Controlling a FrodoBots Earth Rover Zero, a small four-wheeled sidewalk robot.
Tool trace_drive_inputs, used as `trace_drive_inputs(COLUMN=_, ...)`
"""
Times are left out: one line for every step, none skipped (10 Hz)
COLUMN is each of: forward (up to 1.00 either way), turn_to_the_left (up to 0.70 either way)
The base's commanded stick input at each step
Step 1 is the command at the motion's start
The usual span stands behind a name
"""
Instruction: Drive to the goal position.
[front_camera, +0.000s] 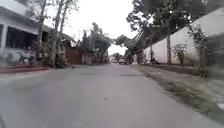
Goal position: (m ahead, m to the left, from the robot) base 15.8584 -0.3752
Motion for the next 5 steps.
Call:
trace_drive_inputs(forward=1.00, turn_to_the_left=0.00)
trace_drive_inputs(forward=1.00, turn_to_the_left=0.00)
trace_drive_inputs(forward=1.00, turn_to_the_left=0.00)
trace_drive_inputs(forward=1.00, turn_to_the_left=0.00)
trace_drive_inputs(forward=1.00, turn_to_the_left=0.00)
